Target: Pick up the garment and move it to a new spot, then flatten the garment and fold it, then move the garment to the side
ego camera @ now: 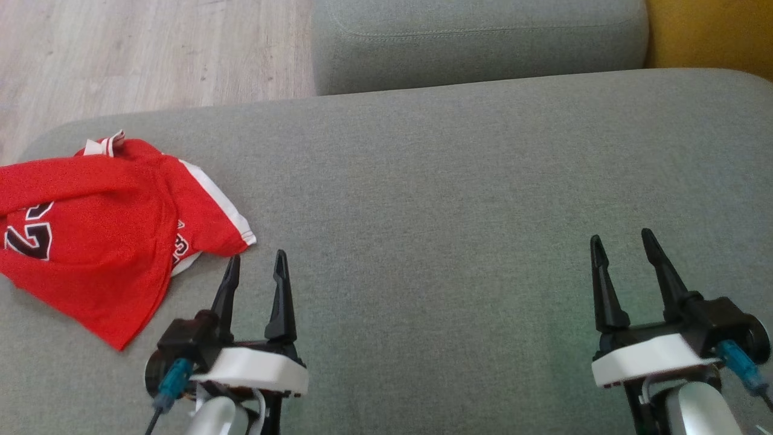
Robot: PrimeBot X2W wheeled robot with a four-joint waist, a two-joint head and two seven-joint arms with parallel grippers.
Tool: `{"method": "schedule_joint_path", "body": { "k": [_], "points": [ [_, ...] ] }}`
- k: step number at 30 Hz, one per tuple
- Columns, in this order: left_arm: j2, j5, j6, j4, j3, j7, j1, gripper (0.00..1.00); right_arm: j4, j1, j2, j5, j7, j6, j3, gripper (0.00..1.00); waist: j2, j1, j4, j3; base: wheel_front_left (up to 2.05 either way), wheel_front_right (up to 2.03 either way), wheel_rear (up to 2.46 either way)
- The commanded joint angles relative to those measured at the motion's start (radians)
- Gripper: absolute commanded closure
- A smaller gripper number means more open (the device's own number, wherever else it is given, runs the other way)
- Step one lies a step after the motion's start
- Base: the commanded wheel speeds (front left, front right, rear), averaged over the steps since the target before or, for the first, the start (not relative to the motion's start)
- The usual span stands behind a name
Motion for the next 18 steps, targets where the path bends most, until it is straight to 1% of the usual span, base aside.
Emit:
{"method": "schedule_joint_path", "body": {
  "k": [1, 3, 6, 12, 18],
  "points": [
    [-0.005, 0.030, -0.015, -0.034, 0.042, -0.016, -0.026, 0.00, -0.042, -0.030, -0.008, -0.041, -0.015, -0.001, 0.024, 0.00, 0.0000, 0.0000, 0.001, 0.000, 0.00, 0.00, 0.00],
    [-0.016, 0.054, -0.035, -0.028, 0.059, -0.022, -0.019, 0.00, -0.045, -0.029, -0.008, -0.041, -0.021, -0.001, 0.025, 0.00, 0.0000, 0.0000, 0.001, 0.001, 0.00, 0.00, 0.00],
    [-0.032, 0.095, -0.060, -0.015, 0.077, -0.031, -0.009, 0.00, -0.041, -0.027, -0.009, 0.006, -0.030, -0.001, 0.020, 0.00, 0.0000, 0.0000, 0.001, 0.001, 0.00, 0.00, 0.00],
    [-0.050, 0.161, -0.085, 0.029, 0.092, -0.046, -0.002, 0.00, -0.008, -0.016, -0.009, 0.054, -0.045, -0.001, 0.023, 0.00, 0.0000, 0.0000, 0.002, 0.000, 0.00, 0.00, 0.00],
    [-0.063, 0.231, -0.104, 0.031, 0.114, -0.063, 0.000, 0.00, 0.004, -0.013, -0.009, 0.007, -0.062, -0.001, 0.038, 0.00, 0.0000, 0.0000, 0.002, 0.002, 0.00, 0.00, 0.00]
  ]
}}
